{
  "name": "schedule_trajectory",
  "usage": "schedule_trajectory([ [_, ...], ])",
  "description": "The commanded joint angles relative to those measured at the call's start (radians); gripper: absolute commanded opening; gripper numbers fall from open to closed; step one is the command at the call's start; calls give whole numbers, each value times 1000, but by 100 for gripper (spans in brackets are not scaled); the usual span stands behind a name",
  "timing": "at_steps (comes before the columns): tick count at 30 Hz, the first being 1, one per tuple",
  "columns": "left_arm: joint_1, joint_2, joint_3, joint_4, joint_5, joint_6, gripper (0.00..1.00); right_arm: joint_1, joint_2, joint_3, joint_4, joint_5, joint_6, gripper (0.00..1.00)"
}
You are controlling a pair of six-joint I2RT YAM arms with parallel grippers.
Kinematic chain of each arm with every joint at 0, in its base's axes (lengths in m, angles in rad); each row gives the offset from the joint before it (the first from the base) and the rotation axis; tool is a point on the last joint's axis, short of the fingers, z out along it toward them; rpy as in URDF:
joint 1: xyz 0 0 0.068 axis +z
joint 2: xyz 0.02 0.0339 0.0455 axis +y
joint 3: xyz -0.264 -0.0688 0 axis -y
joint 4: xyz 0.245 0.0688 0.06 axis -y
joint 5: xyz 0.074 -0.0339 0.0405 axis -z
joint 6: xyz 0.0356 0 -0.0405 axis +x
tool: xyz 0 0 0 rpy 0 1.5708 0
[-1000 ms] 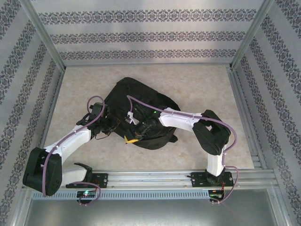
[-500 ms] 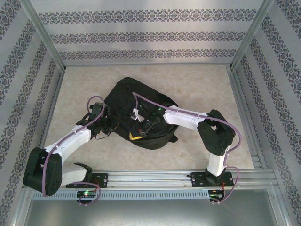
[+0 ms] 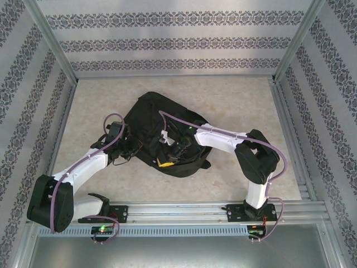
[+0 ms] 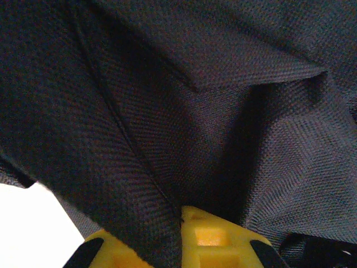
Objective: Pack the student bag
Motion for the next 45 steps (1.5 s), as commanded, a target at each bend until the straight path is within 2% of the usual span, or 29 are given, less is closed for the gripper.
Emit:
schedule_trajectory([
  [1, 13, 2, 15, 3, -20, 30, 0, -8, 29, 36, 3, -9, 18, 24],
  [15, 14, -6, 4, 9, -20, 24, 0, 30, 117, 103, -7, -16, 8, 29],
  [17, 14, -6, 5, 9, -23, 25, 0, 33, 127, 104, -12, -8, 6, 24],
  [22, 13, -1, 14, -10, -44, 32, 0, 30, 98, 84, -47, 10, -30, 1],
  [23, 14, 2, 19, -14, -51, 36, 0, 29, 84, 74, -56, 13, -37, 0],
  [30, 34, 20, 64, -56, -119, 77, 0, 29, -1, -7, -141, 26, -92, 0],
  [40, 66, 43, 106, -80, -139, 108, 0, 9, -116, -101, -258, 96, -151, 0],
  [45, 67, 48, 112, -81, -136, 118, 0, 9, -121, -87, -294, 73, -156, 0],
])
